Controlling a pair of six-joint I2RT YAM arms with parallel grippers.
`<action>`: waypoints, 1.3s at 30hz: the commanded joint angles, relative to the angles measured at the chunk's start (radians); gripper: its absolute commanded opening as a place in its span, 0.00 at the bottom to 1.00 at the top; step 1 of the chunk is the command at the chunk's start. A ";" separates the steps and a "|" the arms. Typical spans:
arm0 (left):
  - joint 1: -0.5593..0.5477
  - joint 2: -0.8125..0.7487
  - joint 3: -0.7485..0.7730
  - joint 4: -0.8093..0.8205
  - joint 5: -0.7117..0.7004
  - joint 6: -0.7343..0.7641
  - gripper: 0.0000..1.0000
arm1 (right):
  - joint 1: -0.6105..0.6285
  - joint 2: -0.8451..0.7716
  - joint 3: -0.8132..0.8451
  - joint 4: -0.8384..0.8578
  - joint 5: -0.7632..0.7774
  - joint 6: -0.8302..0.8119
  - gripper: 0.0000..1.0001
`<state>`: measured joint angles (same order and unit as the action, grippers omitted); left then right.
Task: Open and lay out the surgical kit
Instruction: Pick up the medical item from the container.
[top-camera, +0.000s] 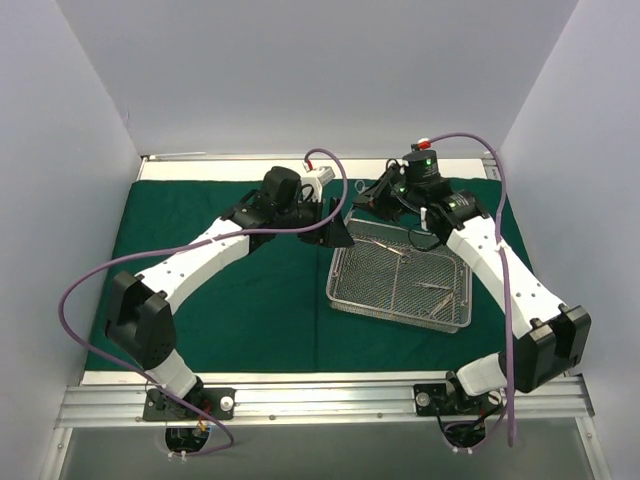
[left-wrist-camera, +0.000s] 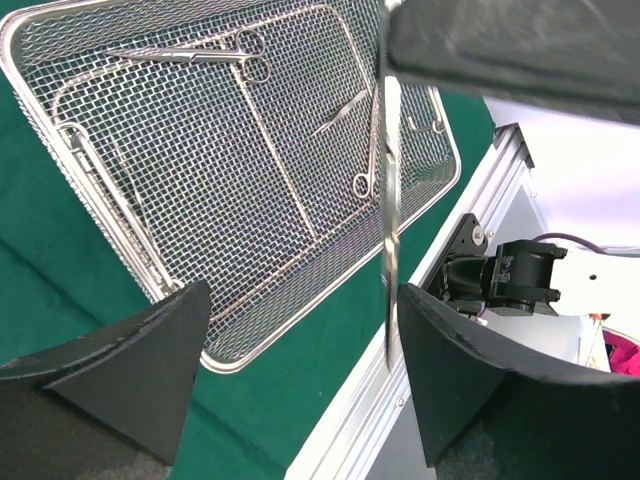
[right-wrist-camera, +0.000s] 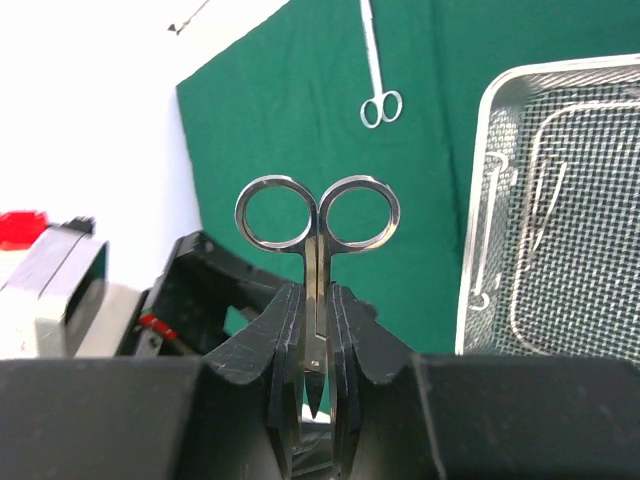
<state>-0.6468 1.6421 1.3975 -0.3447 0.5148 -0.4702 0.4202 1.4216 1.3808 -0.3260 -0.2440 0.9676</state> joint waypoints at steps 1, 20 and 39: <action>-0.014 -0.033 0.012 0.064 -0.012 -0.022 0.80 | 0.022 -0.052 0.004 -0.004 -0.006 0.028 0.00; 0.065 -0.142 -0.048 -0.169 0.277 0.045 0.02 | 0.042 -0.115 0.133 -0.145 -0.135 -0.741 0.52; 0.039 -0.323 -0.183 -0.206 0.528 0.044 0.02 | 0.008 -0.059 0.113 -0.186 -0.669 -1.060 0.59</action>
<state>-0.5976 1.3579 1.2198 -0.5655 0.9775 -0.4412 0.4374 1.3846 1.5154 -0.5312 -0.7792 -0.0582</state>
